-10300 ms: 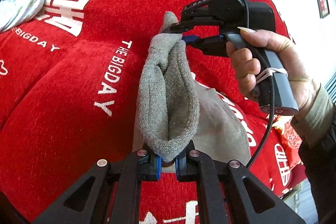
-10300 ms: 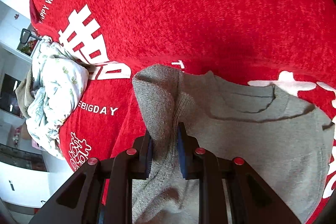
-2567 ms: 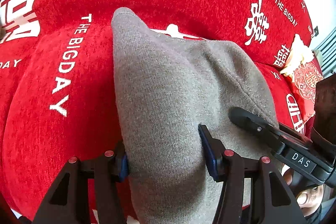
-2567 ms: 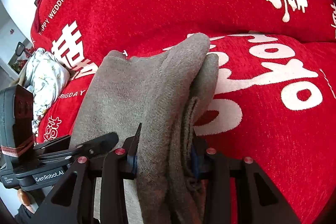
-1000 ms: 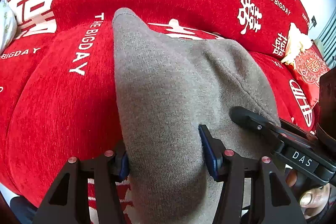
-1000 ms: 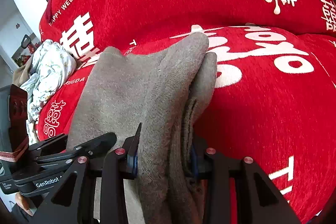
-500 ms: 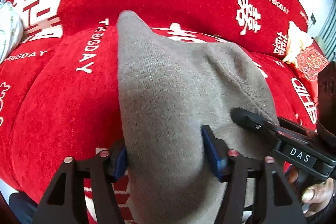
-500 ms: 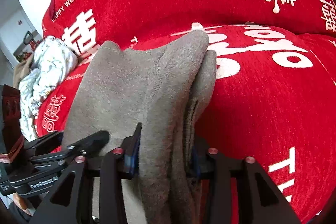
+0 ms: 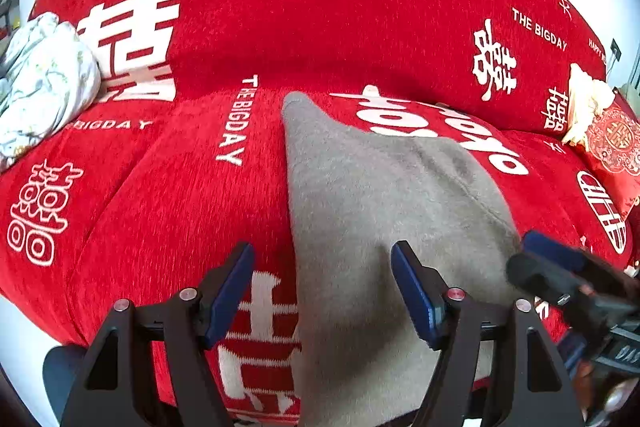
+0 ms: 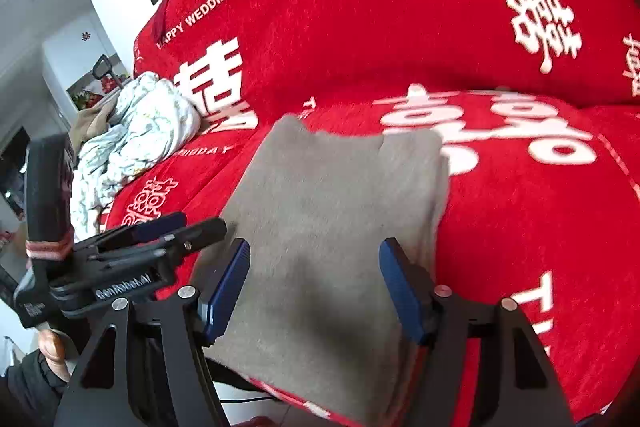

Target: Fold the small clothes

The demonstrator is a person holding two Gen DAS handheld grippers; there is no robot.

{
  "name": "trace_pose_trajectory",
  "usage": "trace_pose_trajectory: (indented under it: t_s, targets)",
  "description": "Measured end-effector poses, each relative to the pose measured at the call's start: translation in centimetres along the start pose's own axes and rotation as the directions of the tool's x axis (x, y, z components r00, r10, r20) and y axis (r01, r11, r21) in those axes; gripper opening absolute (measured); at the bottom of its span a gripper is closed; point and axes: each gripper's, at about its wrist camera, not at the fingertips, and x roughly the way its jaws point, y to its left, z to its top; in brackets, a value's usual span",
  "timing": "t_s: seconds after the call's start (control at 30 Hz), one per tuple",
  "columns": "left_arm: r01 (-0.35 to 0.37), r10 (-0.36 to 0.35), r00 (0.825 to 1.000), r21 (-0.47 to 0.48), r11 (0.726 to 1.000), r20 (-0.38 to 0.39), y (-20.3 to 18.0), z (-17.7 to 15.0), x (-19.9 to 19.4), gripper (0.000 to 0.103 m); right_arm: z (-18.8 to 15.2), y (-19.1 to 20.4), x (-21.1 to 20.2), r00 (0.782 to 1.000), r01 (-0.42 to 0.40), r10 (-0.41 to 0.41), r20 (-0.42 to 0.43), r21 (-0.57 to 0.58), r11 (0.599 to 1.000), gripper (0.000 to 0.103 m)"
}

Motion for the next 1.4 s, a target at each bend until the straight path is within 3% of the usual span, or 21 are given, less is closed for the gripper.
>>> trace_pose_trajectory:
  t_s: [0.03, 0.13, 0.3, 0.37, 0.57, 0.73, 0.83, 1.03, 1.13, 1.3, 1.4]
  targets:
    - [-0.039, 0.039, 0.999, 0.005, 0.999, 0.003, 0.1, -0.3, 0.1, 0.103, -0.4, -0.2, 0.7, 1.0, -0.004, 0.004, -0.025, 0.02, 1.0, 0.071]
    - [-0.103, 0.102, 0.995, 0.033, 0.994, 0.015, 0.1, -1.2, 0.7, 0.103, -1.5, -1.0, 2.5, 0.997, 0.017, -0.014, -0.07, 0.049, 0.999, 0.071]
    - [-0.064, 0.064, 0.997, 0.012, 0.998, -0.031, 0.8, -2.3, 1.7, 0.103, -2.7, 0.5, 3.0, 0.994, 0.082, -0.086, -0.063, -0.059, 0.995, 0.074]
    - [-0.069, 0.07, 0.997, 0.018, 0.997, -0.036, 0.7, -2.5, 1.7, 0.103, -3.2, 0.8, 2.9, 0.992, 0.095, -0.1, -0.071, -0.072, 0.993, 0.079]
    - [-0.102, 0.106, 0.994, 0.089, 0.991, -0.04, 0.1, -3.6, 1.4, 0.103, -5.9, 0.5, 2.3, 0.987, 0.122, -0.132, -0.095, -0.111, 0.986, 0.079]
    - [-0.137, 0.131, 0.99, 0.137, 0.981, 0.05, -0.8, -4.1, -1.6, 0.103, -6.5, 1.0, 0.5, 0.974, 0.174, -0.191, -0.118, -0.142, 0.974, 0.079]
    - [-0.155, 0.142, 0.985, 0.142, 0.978, 0.1, -1.3, -4.0, -3.6, 0.103, -6.2, 1.9, -1.2, 0.955, 0.275, -0.288, -0.067, -0.157, 0.949, 0.08]
    - [-0.089, 0.064, 0.977, 0.121, 0.989, 0.201, -1.8, -3.5, -7.6, 0.103, -4.8, 3.5, -5.2, 0.931, 0.361, -0.353, 0.089, -0.109, 0.926, 0.085]
    - [-0.054, 0.022, 0.972, 0.129, 0.99, 0.234, -2.1, -3.6, -9.1, 0.103, -4.4, 3.9, -6.1, 0.927, 0.367, -0.356, 0.119, -0.09, 0.926, 0.085]
    - [-0.152, 0.122, 0.949, 0.084, 0.985, 0.291, -3.0, -4.2, -10.3, 0.103, -4.2, 4.2, -6.4, 0.925, 0.372, -0.362, 0.114, -0.088, 0.924, 0.085]
    - [-0.17, 0.14, 0.952, 0.091, 0.981, 0.271, -3.1, -4.1, -10.2, 0.103, -4.2, 4.3, -6.4, 0.925, 0.374, -0.364, 0.111, -0.085, 0.924, 0.085]
